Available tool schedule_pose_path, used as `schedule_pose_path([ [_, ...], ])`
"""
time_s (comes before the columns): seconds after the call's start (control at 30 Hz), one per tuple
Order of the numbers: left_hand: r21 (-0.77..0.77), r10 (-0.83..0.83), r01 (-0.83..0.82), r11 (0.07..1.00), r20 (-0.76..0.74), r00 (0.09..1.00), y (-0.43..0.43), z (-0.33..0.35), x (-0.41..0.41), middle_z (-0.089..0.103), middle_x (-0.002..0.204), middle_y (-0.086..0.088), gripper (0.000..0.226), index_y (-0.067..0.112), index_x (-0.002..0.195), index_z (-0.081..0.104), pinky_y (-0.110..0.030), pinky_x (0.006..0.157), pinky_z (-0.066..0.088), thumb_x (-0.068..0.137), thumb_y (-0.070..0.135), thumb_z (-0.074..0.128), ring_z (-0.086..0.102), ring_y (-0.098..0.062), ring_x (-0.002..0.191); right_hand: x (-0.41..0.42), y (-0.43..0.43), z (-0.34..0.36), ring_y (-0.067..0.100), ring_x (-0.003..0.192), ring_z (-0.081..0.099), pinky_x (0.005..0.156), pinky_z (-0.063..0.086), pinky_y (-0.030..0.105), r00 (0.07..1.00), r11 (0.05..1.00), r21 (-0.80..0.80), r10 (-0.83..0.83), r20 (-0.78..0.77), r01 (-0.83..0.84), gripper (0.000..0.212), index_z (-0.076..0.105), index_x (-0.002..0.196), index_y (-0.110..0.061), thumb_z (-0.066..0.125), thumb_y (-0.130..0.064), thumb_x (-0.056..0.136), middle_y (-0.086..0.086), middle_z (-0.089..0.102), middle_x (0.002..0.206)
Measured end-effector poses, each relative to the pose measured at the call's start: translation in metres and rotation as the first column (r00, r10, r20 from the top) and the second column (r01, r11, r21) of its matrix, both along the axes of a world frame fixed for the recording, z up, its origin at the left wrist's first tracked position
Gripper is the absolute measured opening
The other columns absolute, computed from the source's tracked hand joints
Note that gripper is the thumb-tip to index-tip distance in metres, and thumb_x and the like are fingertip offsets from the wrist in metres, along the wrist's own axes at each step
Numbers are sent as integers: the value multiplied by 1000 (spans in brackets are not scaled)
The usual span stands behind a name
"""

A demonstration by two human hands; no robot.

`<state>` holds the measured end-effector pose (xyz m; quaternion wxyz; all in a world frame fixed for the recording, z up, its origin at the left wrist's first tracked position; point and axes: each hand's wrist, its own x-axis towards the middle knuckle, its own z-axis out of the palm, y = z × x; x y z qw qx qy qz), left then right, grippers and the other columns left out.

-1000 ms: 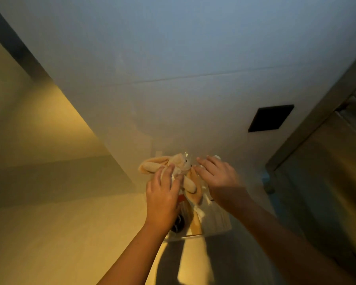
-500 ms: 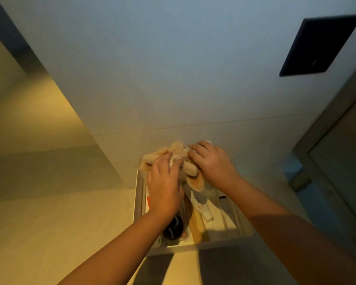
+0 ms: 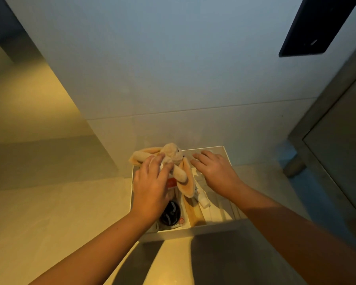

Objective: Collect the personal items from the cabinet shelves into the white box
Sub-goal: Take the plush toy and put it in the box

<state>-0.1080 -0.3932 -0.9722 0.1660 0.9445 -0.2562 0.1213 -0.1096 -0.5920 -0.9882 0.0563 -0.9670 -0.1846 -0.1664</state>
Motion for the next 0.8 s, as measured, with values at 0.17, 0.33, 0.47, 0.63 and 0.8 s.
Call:
schedule_pose_path([
  [0.17, -41, 13, -12, 999, 23, 1000, 14, 1, -4, 57, 121, -22, 51, 3, 107, 66, -53, 77, 48, 59, 3, 82, 54, -45, 106, -8, 3, -12, 38, 96, 63, 67, 56, 47, 999, 999, -40, -11, -41, 9, 49, 67, 101, 0, 75, 13, 54, 19, 66, 108],
  [0.33, -4, 9, -9, 1000, 24, 1000, 26, -3, -9, 58, 120, -23, 54, 2, 105, 66, -53, 77, 48, 54, -4, 81, 55, -45, 106, -7, 0, -32, 31, 139, 19, 106, 28, 47, 947, 981, -191, -79, -312, 19, 61, 28, 143, -13, 50, -2, 87, 10, 22, 152],
  [0.47, 21, 7, -7, 1000, 30, 1000, 31, -5, -12, 58, 119, -23, 55, 3, 105, 66, -52, 77, 48, 52, -4, 81, 55, -45, 106, -7, -3, -43, 29, 142, -1, 111, 16, 49, 880, 950, -312, -169, -443, 25, 70, 9, 147, -26, 53, -23, 92, 3, 0, 156],
  [0.63, 33, 17, -18, 999, 32, 999, 32, -3, -15, 58, 120, -22, 56, 4, 105, 66, -53, 76, 50, 52, -5, 81, 55, -45, 106, -5, -6, -40, 28, 142, -1, 112, 10, 50, 871, 938, -344, -208, -445, 48, 67, 4, 147, -29, 44, -37, 94, 3, -2, 156],
  [0.8, 45, -40, 38, 998, 30, 999, 19, -2, -27, 58, 121, -20, 54, 6, 106, 66, -51, 74, 52, 55, -1, 81, 56, -42, 106, -6, -16, -28, 26, 143, -3, 113, 4, 48, 858, 942, -304, -270, -437, 141, 63, 2, 147, -26, 39, -33, 96, 3, -3, 156],
])
